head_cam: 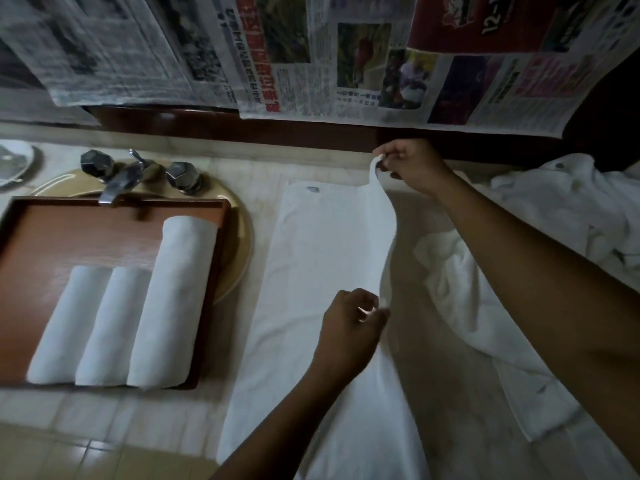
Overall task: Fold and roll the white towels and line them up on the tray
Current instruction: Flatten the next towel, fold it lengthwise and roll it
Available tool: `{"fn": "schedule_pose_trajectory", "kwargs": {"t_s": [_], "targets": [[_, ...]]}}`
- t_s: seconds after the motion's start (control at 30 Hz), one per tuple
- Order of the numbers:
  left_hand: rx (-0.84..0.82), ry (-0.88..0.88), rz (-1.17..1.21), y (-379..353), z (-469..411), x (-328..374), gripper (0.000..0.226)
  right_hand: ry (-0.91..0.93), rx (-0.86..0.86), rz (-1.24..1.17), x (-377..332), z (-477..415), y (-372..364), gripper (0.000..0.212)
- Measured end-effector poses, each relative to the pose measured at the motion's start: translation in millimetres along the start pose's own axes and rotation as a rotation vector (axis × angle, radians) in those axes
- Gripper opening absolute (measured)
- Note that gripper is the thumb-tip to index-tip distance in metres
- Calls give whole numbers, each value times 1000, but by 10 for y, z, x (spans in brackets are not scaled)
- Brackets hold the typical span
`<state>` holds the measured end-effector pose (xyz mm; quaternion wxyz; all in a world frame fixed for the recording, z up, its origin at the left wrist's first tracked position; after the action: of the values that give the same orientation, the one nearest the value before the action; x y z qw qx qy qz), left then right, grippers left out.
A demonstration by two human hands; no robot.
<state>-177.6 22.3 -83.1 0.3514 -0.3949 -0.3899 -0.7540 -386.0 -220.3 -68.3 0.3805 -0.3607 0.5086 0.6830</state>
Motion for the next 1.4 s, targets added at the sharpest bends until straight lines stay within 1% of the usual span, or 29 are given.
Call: {"fn": "schedule_pose_trajectory", "kwargs": {"t_s": [0.07, 0.23, 0.33, 0.4, 0.5, 0.6, 0.7, 0.83, 0.9, 1.0, 1.17, 1.4], "targets": [[-5, 58, 118, 225, 56, -69, 15, 50, 1, 29, -114, -123, -194, 17], [11, 141, 399, 658, 151, -393, 15, 104, 31, 161, -291, -511, -741, 8], [56, 184, 543, 834, 143, -625, 18, 89, -14, 269, -341, -733, -1095, 11], [104, 212, 549, 921, 119, -779, 17, 77, -46, 325, -354, -850, -1293, 15], [189, 265, 484, 1002, 80, -975, 13, 53, -66, 392, -302, -986, -1558, 18], [222, 338, 450, 1039, 51, -1078, 12, 17, -62, 446, -145, -1085, -1749, 14], [221, 364, 485, 1089, 40, -1070, 14, -8, -27, 513, 3, -1154, -1827, 11], [129, 267, 670, 1176, 72, -904, 17, 41, 4, 549, -4, -1123, -1828, 16], [167, 274, 651, 1258, 72, -974, 17, 54, 7, 554, 12, -1130, -1822, 17], [282, 333, 510, 1339, 62, -1231, 18, 55, 4, 544, 13, -1154, -1818, 19], [324, 342, 344, 1304, 35, -1315, 20, 51, -7, 513, 23, -1180, -1788, 19], [410, 366, 276, 1262, 21, -1289, 19, 44, 2, 507, 0, -1183, -1785, 19]]}}
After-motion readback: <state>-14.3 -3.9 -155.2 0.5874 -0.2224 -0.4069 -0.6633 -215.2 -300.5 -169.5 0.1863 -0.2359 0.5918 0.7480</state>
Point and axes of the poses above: each hand's wrist, its own z-axis away from the middle knuckle, its own y-axis out of the back of the hand, x = y × z, the point moved 3 cm from there along -z, towards the middle knuckle, and after that the axes turned 10 degrees about -x, right-handed, at the moved point
